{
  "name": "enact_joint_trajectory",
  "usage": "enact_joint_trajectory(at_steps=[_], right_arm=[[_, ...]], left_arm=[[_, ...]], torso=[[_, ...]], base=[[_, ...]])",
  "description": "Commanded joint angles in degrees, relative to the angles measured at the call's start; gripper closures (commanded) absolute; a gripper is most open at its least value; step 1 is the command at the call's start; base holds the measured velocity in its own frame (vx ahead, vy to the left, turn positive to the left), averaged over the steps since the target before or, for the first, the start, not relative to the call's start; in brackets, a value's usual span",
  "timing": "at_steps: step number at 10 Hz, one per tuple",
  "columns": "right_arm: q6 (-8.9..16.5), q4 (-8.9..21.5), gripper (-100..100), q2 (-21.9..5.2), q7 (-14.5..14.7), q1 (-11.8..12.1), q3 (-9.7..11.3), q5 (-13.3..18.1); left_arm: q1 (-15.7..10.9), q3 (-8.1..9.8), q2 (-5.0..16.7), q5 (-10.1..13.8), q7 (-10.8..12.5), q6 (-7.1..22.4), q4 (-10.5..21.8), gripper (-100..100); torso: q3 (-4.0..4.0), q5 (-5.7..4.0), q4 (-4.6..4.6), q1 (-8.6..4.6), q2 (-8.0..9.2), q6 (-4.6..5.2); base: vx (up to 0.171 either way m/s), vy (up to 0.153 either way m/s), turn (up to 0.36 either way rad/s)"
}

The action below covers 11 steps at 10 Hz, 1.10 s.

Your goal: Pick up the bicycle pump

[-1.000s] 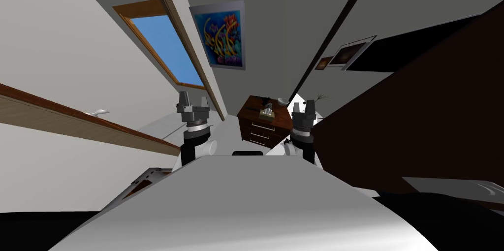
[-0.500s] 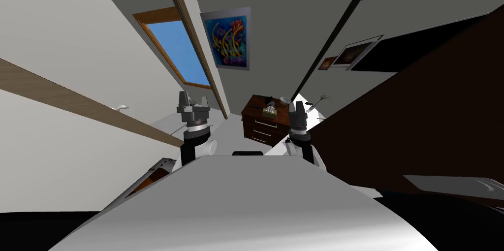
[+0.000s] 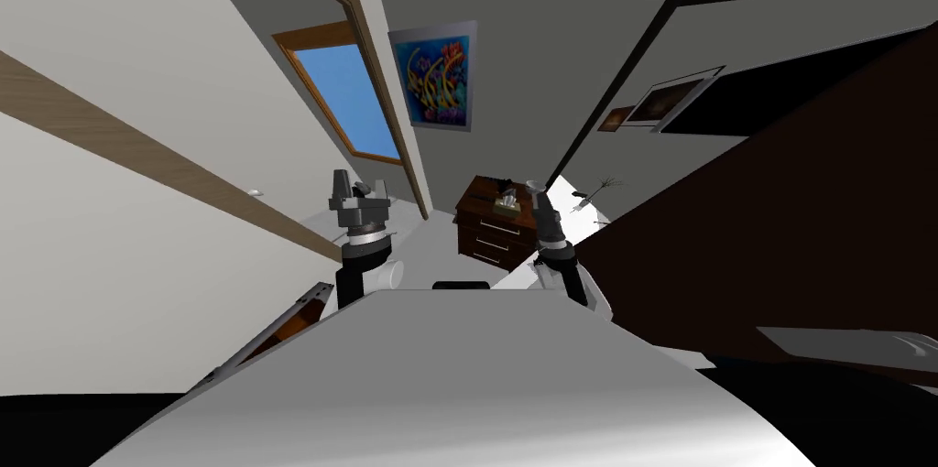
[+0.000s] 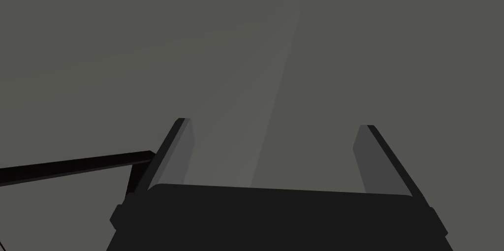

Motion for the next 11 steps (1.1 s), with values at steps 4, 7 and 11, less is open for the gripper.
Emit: enact_joint_trajectory(at_steps=[4,7,11], right_arm=[[-0.45,3.36,-100,-7.15,1.94,-1.75,0.18,1.84],[-0.88,7.04,-100,-12.56,3.65,-3.33,0.54,3.85],[-1.14,11.05,-100,-19.44,5.11,-4.77,1.04,6.04]], left_arm=[[0.00,0.00,0.00,0.00,0.00,0.00,0.00,0],[0.00,0.00,0.00,0.00,0.00,0.00,0.00,0],[0.01,0.00,0.00,0.00,0.00,0.00,0.00,0]], torso=[[-0.04,0.02,-0.02,0.11,-0.07,-0.02],[-0.08,0.01,-0.03,0.05,-0.14,0.00],[-0.14,0.02,-0.05,0.06,-0.23,0.01]], base=[[-0.048,0.071,0.066],[-0.031,0.079,0.081],[-0.005,0.082,0.079]])
